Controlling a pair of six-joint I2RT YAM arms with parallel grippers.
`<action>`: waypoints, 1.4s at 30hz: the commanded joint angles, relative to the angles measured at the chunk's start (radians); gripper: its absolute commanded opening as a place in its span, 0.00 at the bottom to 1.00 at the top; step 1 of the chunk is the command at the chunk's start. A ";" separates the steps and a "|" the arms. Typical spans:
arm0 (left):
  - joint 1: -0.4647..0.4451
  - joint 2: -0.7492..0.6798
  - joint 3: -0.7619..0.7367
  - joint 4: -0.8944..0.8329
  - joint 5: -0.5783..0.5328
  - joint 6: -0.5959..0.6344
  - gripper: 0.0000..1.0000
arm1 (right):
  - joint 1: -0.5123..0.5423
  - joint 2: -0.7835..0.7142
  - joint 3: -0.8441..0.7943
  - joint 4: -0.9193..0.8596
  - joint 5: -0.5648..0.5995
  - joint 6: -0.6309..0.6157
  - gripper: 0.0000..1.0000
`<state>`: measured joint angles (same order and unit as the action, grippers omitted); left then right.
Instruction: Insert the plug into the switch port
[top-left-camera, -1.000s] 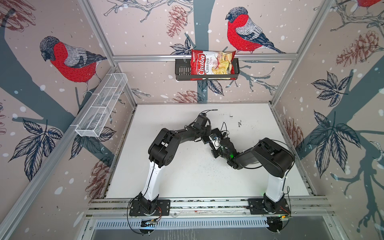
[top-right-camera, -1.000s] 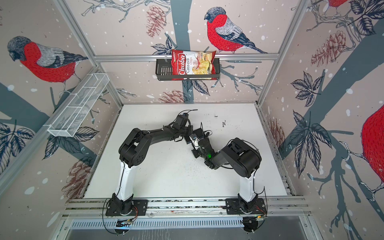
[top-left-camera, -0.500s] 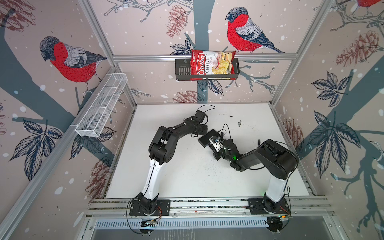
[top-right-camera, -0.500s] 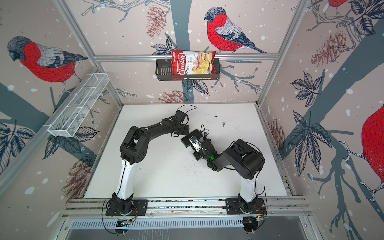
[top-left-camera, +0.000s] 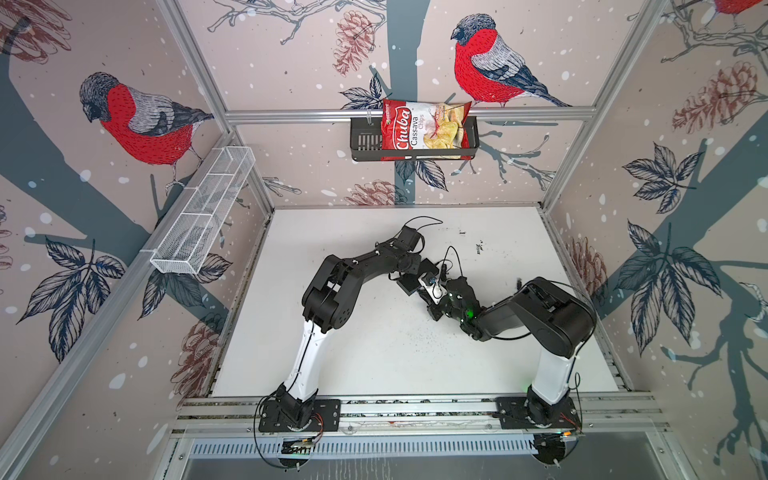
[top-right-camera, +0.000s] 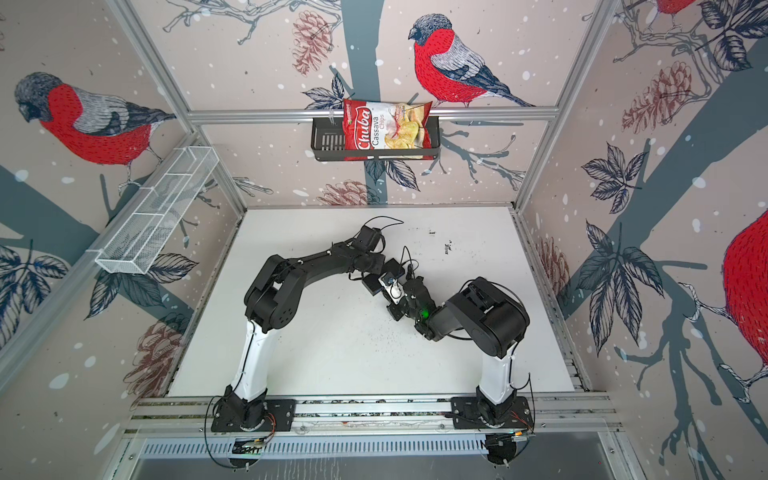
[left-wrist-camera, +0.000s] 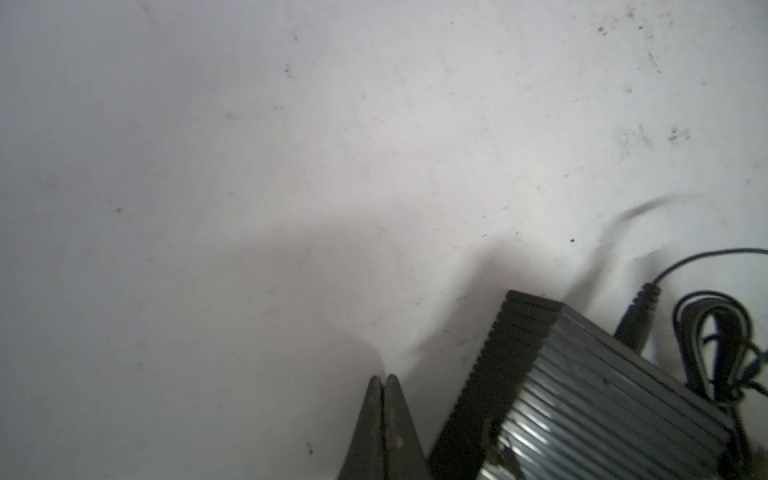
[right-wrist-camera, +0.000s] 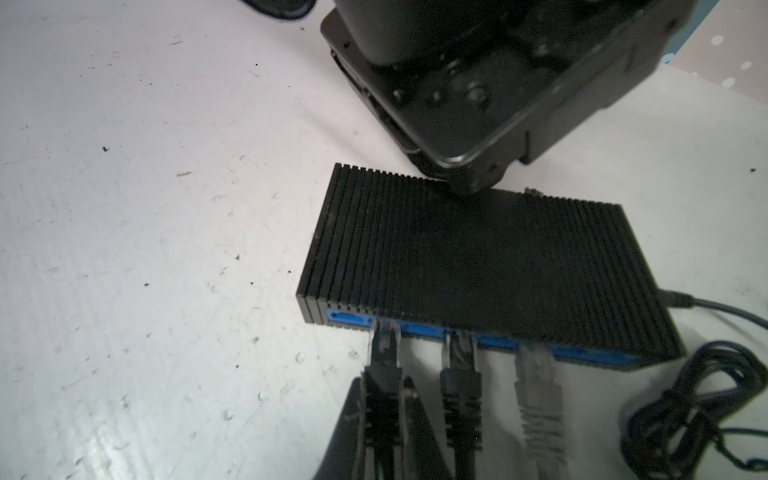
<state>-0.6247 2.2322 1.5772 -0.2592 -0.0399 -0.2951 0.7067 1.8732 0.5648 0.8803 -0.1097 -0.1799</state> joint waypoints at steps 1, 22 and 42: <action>-0.030 0.018 -0.066 -0.163 0.080 -0.054 0.00 | 0.003 0.014 0.009 0.063 0.071 0.027 0.01; -0.112 0.020 -0.174 -0.084 0.153 -0.119 0.00 | 0.020 0.041 0.099 0.059 0.169 0.069 0.01; -0.004 -0.011 -0.008 -0.147 0.134 -0.076 0.00 | 0.005 -0.005 -0.038 0.126 0.056 0.009 0.01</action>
<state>-0.6369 2.2215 1.5646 -0.1757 -0.0032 -0.3927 0.7166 1.8778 0.5346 0.9340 -0.0498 -0.1383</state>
